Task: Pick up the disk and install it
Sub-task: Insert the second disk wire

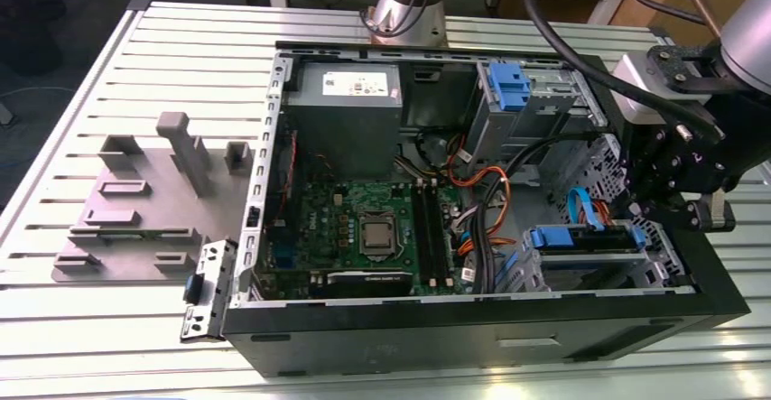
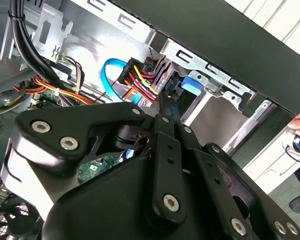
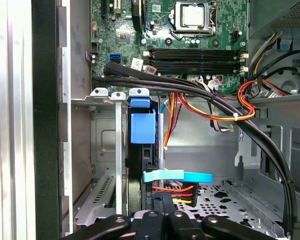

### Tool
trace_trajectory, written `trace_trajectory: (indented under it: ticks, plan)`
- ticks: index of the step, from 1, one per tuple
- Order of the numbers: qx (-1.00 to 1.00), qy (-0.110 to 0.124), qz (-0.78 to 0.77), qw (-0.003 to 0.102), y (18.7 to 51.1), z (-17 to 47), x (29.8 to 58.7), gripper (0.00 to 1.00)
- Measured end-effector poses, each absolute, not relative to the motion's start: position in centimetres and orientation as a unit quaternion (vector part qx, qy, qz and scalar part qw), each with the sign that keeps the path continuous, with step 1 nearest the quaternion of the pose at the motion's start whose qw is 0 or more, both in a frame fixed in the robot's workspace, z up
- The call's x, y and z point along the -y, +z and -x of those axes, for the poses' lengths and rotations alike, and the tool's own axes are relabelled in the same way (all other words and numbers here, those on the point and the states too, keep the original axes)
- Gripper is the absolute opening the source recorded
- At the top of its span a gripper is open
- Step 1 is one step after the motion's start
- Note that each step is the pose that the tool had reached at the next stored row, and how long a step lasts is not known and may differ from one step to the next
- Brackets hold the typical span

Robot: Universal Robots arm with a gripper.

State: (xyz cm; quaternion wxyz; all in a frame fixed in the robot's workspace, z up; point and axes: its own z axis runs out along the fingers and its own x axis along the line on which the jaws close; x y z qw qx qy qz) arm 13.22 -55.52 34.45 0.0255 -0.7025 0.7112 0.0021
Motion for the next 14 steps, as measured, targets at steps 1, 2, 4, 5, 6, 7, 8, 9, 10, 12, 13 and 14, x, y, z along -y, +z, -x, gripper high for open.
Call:
trace_trajectory:
  ticks: [1,2,4,5,6,7,8,9,10,12,13,14]
  plan:
    - [-0.711,0.002,0.703,0.025,34.45,-13.22,55.52,0.11]
    - [-0.711,0.002,0.703,0.025,34.45,-13.22,55.52,0.11]
    - [-0.711,0.002,0.703,0.026,34.46,-13.22,55.52,0.11]
    - [-0.711,0.002,0.703,0.025,34.46,-13.22,55.52,0.11]
    - [-0.711,0.002,0.703,0.025,34.46,-13.22,55.52,0.11]
    - [-0.711,0.002,0.703,0.025,34.46,-13.22,55.52,0.11]
    - [-0.711,0.002,0.703,0.025,34.46,-13.22,55.52,0.11]
    - [-0.711,0.002,0.703,0.025,34.46,-13.22,55.52,0.11]
    - [-0.711,0.002,0.703,0.025,34.49,-13.22,55.52,0.11]
    - [-0.711,0.002,0.703,0.025,34.67,-13.22,55.52,0.11]
    - [-0.711,0.002,0.703,0.025,34.77,-13.22,55.52,0.11]
    - [-0.711,0.002,0.703,0.025,34.87,-13.22,55.53,0.11]
